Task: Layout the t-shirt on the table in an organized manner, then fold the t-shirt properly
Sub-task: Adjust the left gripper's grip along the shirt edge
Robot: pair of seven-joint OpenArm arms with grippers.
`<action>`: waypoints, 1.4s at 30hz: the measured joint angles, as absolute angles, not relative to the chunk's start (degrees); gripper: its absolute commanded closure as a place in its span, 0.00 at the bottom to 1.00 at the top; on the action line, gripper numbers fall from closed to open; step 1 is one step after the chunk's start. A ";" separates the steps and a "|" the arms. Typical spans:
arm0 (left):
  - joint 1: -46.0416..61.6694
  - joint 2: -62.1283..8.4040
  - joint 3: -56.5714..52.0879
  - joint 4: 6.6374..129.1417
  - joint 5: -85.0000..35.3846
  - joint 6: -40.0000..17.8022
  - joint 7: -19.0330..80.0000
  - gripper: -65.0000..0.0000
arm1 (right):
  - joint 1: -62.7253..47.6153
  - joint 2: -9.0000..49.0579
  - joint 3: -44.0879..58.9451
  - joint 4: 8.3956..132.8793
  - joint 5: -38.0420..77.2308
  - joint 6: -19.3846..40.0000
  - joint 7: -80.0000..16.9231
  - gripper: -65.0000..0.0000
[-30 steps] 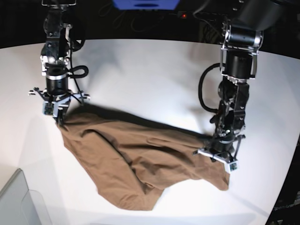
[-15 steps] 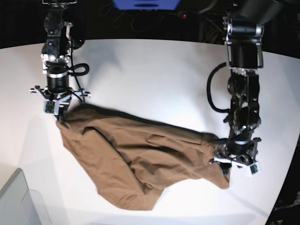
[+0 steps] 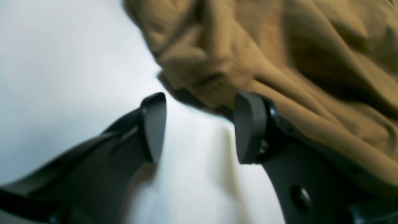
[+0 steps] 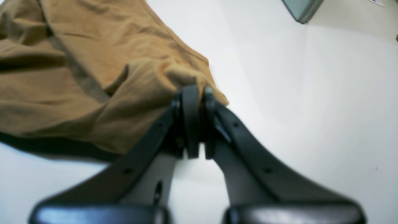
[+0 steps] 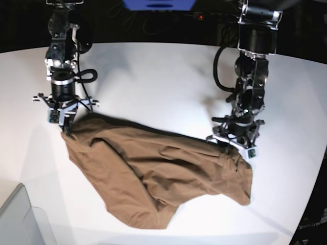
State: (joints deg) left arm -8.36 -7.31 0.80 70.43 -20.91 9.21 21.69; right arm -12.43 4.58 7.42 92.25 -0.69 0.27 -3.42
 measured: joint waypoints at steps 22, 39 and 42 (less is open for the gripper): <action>-15.92 -7.77 3.11 60.73 -20.84 9.23 21.23 0.57 | -12.60 4.58 7.51 92.25 -0.69 0.25 -3.42 1.00; -14.11 -11.29 1.02 77.43 -21.21 9.45 21.87 1.00 | -12.64 4.75 7.60 92.23 -0.67 0.32 -3.66 1.00; -11.40 -11.70 -1.17 87.96 -21.26 9.61 21.87 1.00 | -12.60 4.73 9.47 92.38 -0.64 0.56 -3.42 1.00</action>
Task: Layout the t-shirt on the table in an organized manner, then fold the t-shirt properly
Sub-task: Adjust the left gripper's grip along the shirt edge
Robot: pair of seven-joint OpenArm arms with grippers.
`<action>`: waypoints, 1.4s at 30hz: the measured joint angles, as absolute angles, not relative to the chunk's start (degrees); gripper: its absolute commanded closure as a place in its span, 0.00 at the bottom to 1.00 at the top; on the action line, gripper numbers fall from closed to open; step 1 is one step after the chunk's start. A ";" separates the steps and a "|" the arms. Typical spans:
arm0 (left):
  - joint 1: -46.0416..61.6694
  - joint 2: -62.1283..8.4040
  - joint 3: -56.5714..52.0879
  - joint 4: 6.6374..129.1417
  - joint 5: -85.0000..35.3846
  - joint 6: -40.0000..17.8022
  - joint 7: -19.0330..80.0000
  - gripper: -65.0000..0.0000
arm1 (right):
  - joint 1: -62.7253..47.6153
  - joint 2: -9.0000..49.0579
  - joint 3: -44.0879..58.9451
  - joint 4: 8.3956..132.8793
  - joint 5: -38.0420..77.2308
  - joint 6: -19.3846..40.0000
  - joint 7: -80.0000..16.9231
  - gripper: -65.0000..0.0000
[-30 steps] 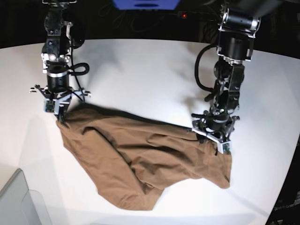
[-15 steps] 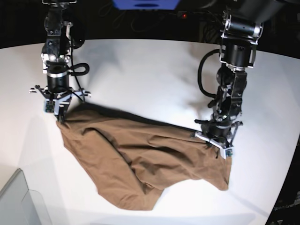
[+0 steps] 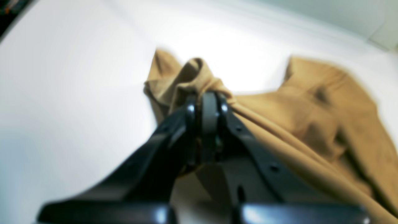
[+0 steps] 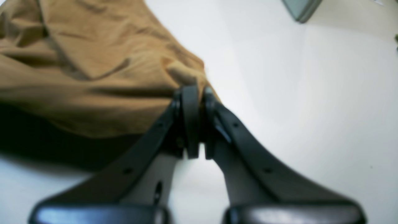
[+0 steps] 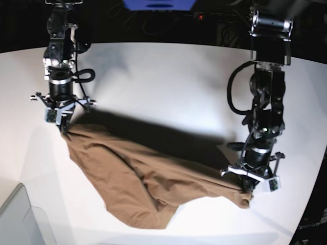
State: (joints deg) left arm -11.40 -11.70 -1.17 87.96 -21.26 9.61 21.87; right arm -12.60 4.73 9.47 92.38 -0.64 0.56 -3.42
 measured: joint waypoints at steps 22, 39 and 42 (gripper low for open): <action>-28.01 -7.81 -4.32 57.04 -21.23 9.28 33.78 0.80 | -11.33 4.71 9.67 92.55 -0.69 0.58 -3.44 1.00; -14.17 -7.73 -10.20 75.90 -21.08 9.32 34.35 0.45 | -12.29 4.58 9.69 92.47 -0.69 0.56 -3.38 1.00; -12.73 -7.66 -10.15 75.96 -20.86 9.26 34.46 0.45 | -12.27 4.60 9.69 92.47 -0.69 0.58 -3.44 1.00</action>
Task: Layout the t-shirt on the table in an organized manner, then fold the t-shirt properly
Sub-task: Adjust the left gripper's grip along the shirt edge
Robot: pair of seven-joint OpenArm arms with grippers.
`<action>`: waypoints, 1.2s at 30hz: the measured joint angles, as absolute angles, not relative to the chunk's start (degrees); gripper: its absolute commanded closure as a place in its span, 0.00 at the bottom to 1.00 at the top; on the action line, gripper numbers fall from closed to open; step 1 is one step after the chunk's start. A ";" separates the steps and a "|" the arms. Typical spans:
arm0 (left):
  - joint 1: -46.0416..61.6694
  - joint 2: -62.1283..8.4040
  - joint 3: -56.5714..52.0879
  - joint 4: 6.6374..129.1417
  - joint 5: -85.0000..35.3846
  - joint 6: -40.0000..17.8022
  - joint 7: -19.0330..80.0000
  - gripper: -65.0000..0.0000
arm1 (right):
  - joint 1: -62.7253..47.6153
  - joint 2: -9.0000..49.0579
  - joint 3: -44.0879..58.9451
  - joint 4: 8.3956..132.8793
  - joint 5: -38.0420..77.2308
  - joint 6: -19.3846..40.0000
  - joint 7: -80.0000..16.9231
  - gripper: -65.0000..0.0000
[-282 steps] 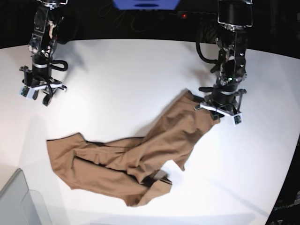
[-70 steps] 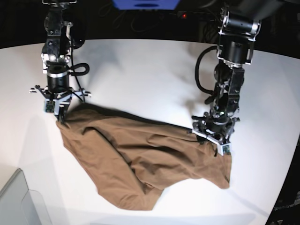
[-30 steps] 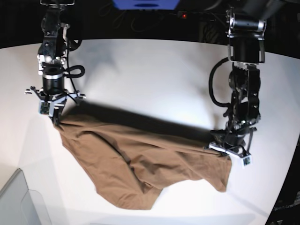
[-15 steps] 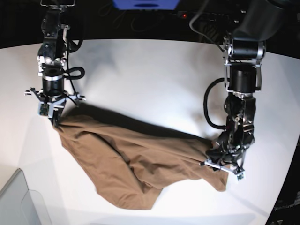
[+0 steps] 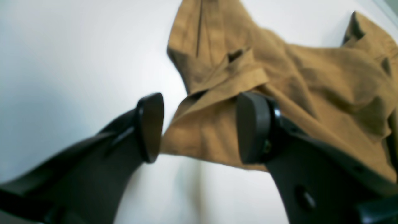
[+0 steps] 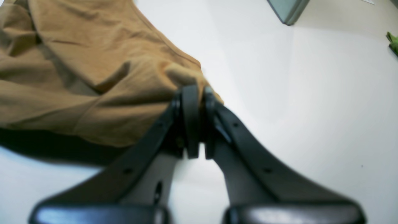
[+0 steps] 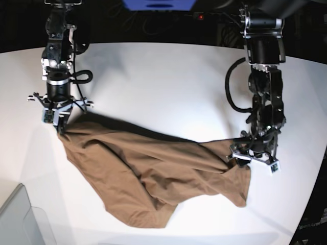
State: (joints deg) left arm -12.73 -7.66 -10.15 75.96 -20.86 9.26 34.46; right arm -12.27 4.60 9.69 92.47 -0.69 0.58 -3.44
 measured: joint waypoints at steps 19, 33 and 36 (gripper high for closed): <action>-10.68 -8.27 -10.31 68.66 -20.45 9.26 33.69 0.44 | -12.27 4.58 9.69 92.33 -0.67 0.58 -3.40 1.00; -11.97 -7.92 -10.31 65.60 -20.64 9.21 32.27 0.83 | -12.27 4.58 9.69 92.33 -0.69 0.58 -3.42 1.00; -13.80 -7.97 -10.31 62.96 -20.62 9.19 32.12 1.00 | -12.56 4.60 9.69 92.33 -0.69 0.56 -3.38 1.00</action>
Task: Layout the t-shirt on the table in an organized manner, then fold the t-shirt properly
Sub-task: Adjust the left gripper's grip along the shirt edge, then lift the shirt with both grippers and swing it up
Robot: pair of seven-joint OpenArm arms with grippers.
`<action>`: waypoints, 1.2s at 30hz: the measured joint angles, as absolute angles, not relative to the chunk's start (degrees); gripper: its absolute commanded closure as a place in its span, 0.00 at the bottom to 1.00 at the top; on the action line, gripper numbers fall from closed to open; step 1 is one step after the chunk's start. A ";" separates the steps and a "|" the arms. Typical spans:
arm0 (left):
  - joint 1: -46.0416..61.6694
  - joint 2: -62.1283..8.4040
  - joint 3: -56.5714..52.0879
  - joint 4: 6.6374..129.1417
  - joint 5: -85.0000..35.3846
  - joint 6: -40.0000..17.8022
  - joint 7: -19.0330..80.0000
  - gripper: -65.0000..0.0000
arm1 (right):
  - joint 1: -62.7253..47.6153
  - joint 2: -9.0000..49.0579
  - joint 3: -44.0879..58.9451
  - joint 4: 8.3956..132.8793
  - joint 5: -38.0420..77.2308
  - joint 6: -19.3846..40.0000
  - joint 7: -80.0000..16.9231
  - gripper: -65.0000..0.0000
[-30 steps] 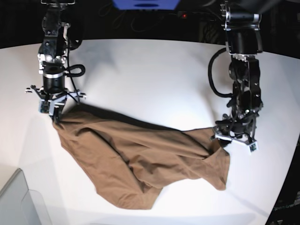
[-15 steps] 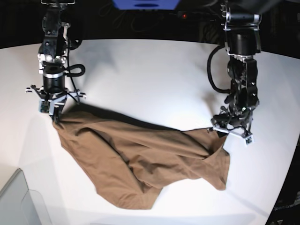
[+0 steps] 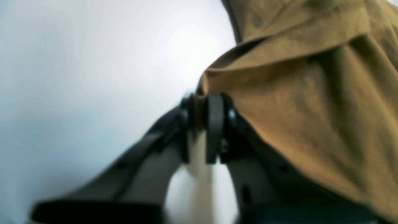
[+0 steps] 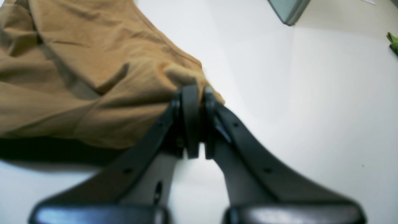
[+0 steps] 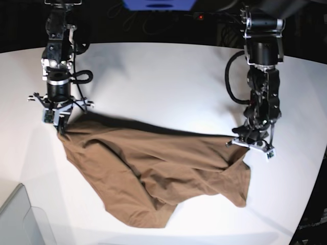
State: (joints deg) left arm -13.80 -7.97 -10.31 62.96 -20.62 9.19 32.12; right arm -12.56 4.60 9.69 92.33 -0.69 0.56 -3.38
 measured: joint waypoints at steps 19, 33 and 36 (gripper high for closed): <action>-13.15 -9.87 -10.52 89.67 -21.30 9.02 46.76 1.00 | -13.50 4.60 8.93 98.28 -0.69 0.60 -4.16 1.00; -39.31 -11.68 -7.55 79.00 -20.43 9.19 46.19 1.00 | 18.00 5.37 8.93 96.20 -0.23 0.91 -30.68 1.00; -45.43 -12.71 -3.25 73.89 -21.23 8.93 46.52 1.00 | 26.11 6.59 8.97 94.43 -0.84 5.06 -32.25 1.00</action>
